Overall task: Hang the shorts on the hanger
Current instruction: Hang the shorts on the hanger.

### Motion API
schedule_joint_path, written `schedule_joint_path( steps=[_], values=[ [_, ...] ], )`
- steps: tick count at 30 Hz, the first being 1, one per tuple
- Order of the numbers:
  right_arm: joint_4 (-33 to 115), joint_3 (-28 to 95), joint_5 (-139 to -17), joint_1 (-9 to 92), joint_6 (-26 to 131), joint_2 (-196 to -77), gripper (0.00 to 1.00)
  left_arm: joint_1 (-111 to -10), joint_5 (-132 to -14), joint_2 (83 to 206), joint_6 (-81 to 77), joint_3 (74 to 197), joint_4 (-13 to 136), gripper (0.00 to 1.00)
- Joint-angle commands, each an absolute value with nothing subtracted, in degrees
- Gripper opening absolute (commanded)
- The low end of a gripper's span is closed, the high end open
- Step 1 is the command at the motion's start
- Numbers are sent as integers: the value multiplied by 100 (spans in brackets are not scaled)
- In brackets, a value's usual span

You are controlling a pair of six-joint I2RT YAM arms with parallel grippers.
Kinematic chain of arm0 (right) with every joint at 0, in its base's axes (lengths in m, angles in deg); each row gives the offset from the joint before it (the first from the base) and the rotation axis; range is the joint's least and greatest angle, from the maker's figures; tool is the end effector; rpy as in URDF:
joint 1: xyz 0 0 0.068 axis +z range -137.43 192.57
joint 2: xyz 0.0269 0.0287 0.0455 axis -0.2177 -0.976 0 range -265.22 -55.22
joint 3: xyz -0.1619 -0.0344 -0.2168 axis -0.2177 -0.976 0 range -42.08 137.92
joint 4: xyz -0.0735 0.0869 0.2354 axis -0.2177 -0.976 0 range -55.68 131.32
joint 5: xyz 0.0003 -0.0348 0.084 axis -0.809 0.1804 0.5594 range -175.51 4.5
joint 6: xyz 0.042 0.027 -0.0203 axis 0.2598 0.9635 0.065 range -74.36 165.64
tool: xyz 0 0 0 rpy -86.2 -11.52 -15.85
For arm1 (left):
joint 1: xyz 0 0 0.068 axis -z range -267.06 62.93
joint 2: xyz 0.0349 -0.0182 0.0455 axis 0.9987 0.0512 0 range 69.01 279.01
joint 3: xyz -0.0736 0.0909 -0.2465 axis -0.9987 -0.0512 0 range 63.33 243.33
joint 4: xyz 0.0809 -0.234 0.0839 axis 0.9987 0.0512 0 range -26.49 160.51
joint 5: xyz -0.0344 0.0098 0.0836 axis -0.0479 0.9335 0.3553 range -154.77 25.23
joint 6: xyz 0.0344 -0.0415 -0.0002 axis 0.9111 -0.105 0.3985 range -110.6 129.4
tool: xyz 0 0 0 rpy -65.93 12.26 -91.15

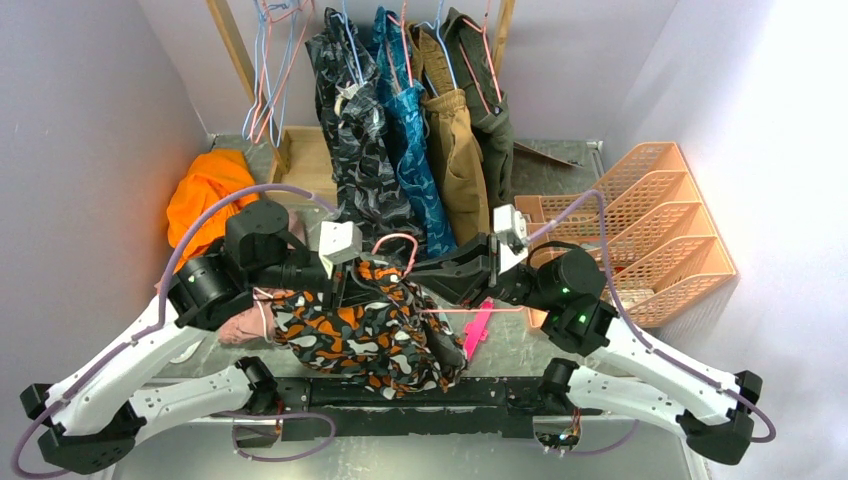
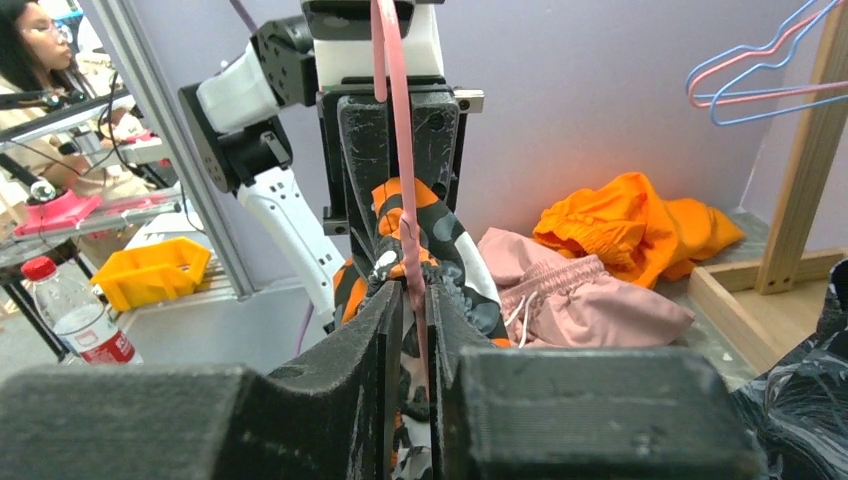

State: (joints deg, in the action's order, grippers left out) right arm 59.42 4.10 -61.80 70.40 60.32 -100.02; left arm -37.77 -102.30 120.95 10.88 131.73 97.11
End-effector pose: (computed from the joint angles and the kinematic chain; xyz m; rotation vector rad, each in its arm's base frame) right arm 0.0820 0.1572 0.4009 -0.8521 1.0864 1.3313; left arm 0.0963 -0.1452 0.4181 1.2576 1.5275 -1.1702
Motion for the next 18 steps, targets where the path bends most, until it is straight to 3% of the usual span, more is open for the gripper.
schedule_joint_path(
  steps=[1,6,11,15,18],
  values=[
    [5895,582,-6165,7072,6070,-9680,20,-3828,-9775,11861,913,12986,9090,7],
    [5828,682,-6224,7072,6076,-9704,34,-3828,-9934,11787,812,12943,9016,7],
    [5668,1008,-6263,7068,5962,-9996,40,-3828,-10009,11813,817,12997,9057,7],
    [5250,1328,-6299,7070,5819,-10295,40,-3829,-10073,11846,817,13052,9098,7],
    [5173,1400,-6291,7068,5775,-10387,32,-3827,-10118,11848,826,13082,9157,7]
  ],
)
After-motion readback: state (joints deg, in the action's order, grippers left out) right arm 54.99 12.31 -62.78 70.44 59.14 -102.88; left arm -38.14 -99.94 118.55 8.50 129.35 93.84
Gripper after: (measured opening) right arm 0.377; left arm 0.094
